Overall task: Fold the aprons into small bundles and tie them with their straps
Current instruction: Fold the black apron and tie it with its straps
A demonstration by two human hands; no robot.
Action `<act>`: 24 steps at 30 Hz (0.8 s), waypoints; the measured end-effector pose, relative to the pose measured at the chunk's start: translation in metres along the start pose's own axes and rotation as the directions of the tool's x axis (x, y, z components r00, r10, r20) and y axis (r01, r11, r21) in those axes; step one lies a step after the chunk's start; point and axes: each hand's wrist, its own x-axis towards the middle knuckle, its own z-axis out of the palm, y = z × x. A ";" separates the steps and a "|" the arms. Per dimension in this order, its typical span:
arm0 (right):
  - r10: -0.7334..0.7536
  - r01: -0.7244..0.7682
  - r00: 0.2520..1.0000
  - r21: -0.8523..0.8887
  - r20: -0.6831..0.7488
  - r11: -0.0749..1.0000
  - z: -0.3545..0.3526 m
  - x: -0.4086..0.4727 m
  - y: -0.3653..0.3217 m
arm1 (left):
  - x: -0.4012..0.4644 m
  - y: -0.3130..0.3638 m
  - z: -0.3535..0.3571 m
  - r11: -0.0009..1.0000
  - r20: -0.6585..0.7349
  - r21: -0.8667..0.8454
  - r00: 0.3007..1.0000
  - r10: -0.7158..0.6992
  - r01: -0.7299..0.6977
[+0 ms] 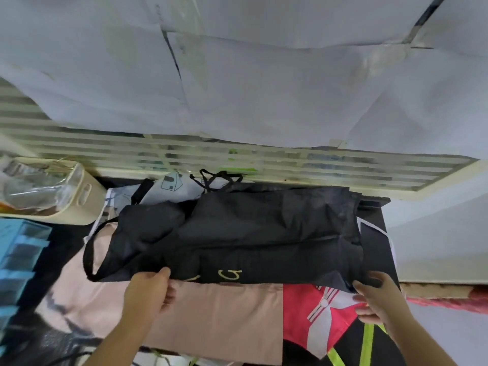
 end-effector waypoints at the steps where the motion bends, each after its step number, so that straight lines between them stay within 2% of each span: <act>1: 0.006 -0.006 1.000 0.005 0.009 1.000 0.000 0.000 0.001 | 0.006 -0.008 -0.002 0.997 0.042 -0.027 0.996 -0.075 0.076; 3: -0.002 0.003 1.000 -0.042 0.026 0.999 0.002 0.000 0.003 | 0.014 -0.020 -0.008 0.988 0.095 -0.098 0.989 -0.114 0.123; 5: 0.001 0.001 0.999 -0.062 0.040 0.998 0.002 -0.001 0.006 | 0.024 -0.027 -0.015 0.967 0.130 -0.248 0.991 -0.029 0.061; 7: 0.037 -0.035 0.997 -0.017 0.075 0.999 0.001 -0.007 0.007 | 0.033 -0.030 -0.025 0.901 0.173 -0.433 0.984 0.037 0.042; 11: 0.071 -0.077 0.991 0.053 0.112 0.996 -0.002 -0.012 0.013 | 0.034 -0.025 -0.041 0.787 0.124 -0.616 0.992 0.037 0.048; 13: 0.078 -0.085 0.993 0.076 0.092 0.993 0.000 -0.013 0.014 | 0.032 -0.022 -0.048 0.783 0.068 -0.622 0.997 0.030 0.019; 18: 0.088 -0.106 0.992 0.209 0.094 0.972 0.009 -0.016 0.011 | 0.029 -0.021 -0.064 0.855 -0.020 -0.517 1.000 0.015 -0.023; 21: 0.071 -0.071 0.997 0.346 0.013 0.935 0.003 -0.015 0.016 | 0.023 -0.017 -0.072 0.915 -0.101 -0.398 0.995 0.022 -0.061; 24: 0.088 -0.062 0.995 0.390 -0.049 0.919 -0.014 -0.018 0.027 | 0.012 -0.012 -0.084 0.938 -0.173 -0.333 0.984 0.041 -0.098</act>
